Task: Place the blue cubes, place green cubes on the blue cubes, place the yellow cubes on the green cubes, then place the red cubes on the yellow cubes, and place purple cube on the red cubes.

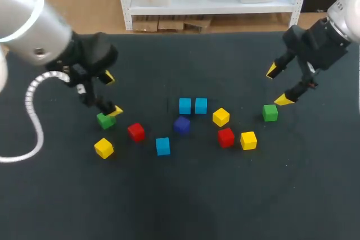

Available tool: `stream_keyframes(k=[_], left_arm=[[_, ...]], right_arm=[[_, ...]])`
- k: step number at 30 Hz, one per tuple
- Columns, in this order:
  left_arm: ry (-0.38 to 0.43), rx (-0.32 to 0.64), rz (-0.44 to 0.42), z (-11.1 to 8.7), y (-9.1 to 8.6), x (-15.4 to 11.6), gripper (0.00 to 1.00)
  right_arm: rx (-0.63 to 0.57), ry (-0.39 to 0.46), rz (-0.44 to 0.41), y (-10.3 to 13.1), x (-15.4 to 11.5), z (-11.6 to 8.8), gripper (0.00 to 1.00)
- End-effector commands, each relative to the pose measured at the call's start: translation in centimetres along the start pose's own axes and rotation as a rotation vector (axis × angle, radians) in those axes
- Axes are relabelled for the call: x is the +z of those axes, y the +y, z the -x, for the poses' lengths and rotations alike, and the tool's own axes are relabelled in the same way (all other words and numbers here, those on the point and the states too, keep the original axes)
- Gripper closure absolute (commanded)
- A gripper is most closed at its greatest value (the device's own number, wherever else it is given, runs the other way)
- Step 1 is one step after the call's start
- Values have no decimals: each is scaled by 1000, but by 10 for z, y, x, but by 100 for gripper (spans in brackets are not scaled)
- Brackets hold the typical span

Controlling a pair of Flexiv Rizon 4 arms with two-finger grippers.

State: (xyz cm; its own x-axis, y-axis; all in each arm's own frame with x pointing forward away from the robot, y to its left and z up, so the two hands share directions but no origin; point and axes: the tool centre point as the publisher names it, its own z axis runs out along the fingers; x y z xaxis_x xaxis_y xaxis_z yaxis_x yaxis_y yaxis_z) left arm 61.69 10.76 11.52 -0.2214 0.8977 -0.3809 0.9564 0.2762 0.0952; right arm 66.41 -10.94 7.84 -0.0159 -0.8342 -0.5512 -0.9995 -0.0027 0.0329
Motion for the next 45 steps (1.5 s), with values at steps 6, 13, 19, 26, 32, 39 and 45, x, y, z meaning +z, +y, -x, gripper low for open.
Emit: stream_keyframes(k=[6,13,19,26,32,39,45], left_arm=[[123,73,-52,32,-3,43,0],[161,141,-144,37,-23,65,0],[175,190,-193,32,-45,78,0],[180,164,-178,24,-61,81,0],[194,174,-157,25,-78,86,0],[185,160,-152,25,-93,99,0],[179,123,-141,23,-93,112,0]], right_arm=[[-1,-2,-1,0,0,0,0],[-1,-2,-1,0,0,0,0],[-1,-2,-1,0,0,0,0],[-1,-2,-1,0,0,0,0],[-1,-2,-1,0,0,0,0],[-1,-2,-1,0,0,0,0],[-1,-2,-1,0,0,0,0]])
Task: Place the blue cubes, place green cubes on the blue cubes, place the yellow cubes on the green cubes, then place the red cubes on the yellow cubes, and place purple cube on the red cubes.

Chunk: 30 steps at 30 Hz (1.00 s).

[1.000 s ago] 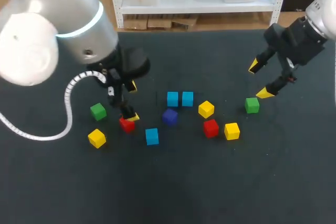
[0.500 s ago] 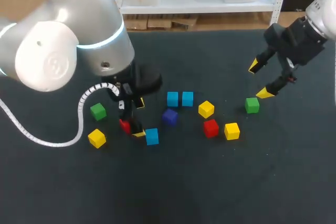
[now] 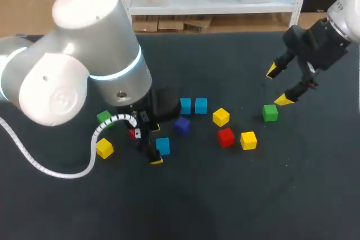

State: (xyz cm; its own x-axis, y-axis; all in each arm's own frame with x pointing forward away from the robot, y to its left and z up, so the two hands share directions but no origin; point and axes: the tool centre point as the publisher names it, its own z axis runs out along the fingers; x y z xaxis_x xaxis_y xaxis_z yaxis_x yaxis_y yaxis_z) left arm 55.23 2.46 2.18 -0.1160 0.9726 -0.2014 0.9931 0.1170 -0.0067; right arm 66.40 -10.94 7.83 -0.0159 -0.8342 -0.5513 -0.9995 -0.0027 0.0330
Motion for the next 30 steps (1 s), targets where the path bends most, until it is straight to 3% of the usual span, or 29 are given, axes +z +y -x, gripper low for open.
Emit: stream_keyframes(k=[1,11,15,18,19,21,23,24,30], left_arm=[[-7,-7,7,1,2,11,0],[-9,-4,19,2,15,20,0],[-1,-8,15,1,19,23,29],[0,-9,10,1,19,25,60],[1,-8,9,1,19,25,66],[2,-7,6,1,19,25,69],[2,-7,4,2,19,26,80],[1,-8,3,2,19,26,100],[1,7,23,4,21,15,100]], right_arm=[[-1,-2,-1,0,0,0,0],[-1,-2,-1,0,0,0,0],[-1,-2,-1,0,0,0,0],[-1,-2,-1,0,0,0,0],[-1,-2,-1,0,0,0,0],[-1,-2,-1,0,0,0,0],[-1,-2,-1,0,0,0,0],[-1,-2,-1,0,0,0,0],[-1,-2,-1,0,0,0,0]])
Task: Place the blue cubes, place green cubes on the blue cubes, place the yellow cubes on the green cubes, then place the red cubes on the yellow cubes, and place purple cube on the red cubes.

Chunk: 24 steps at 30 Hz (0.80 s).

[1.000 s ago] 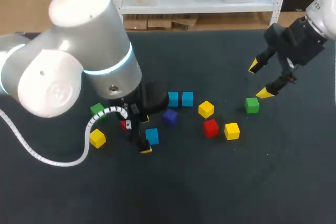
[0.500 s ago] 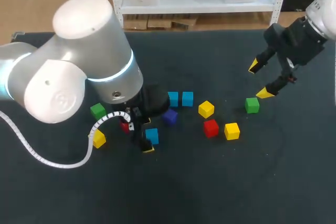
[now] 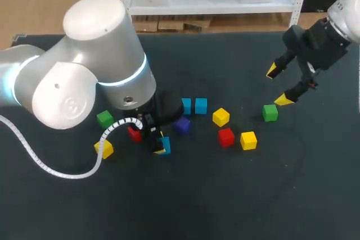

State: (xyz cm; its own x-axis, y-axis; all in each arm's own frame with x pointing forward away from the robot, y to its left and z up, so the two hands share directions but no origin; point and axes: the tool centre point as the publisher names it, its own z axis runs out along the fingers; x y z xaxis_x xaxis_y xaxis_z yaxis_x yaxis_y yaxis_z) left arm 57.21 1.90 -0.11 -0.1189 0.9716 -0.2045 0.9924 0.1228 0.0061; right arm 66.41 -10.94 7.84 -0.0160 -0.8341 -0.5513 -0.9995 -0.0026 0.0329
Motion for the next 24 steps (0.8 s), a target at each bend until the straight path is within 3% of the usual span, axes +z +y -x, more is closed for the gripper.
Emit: stream_keyframes(k=[1,10,24], left_arm=[[8,17,20,1,4,-13,100],[36,65,49,-3,33,-35,100],[36,143,45,5,94,-30,100]], right_arm=[[-1,-2,-1,0,0,0,0],[-1,-2,-1,0,0,0,0],[-1,-2,-1,0,0,0,0]])
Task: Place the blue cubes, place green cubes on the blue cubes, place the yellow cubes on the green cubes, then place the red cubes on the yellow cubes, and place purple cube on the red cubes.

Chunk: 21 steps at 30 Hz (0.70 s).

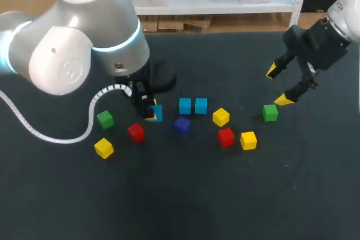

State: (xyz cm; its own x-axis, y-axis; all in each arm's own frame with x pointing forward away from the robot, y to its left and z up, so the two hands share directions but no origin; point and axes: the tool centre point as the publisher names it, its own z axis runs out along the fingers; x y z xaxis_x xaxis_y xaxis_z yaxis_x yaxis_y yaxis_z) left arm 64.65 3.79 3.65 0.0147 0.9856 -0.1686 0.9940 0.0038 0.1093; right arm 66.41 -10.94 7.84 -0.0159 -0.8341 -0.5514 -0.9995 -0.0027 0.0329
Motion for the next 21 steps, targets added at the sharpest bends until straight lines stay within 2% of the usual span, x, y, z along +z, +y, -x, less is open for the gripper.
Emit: stream_keyframes(k=[1,21], left_arm=[[2,12,-35,6,19,10,100],[-24,31,-48,12,43,34,100]], right_arm=[[-1,-2,-1,0,0,0,0],[-1,-2,-1,0,0,0,0]])
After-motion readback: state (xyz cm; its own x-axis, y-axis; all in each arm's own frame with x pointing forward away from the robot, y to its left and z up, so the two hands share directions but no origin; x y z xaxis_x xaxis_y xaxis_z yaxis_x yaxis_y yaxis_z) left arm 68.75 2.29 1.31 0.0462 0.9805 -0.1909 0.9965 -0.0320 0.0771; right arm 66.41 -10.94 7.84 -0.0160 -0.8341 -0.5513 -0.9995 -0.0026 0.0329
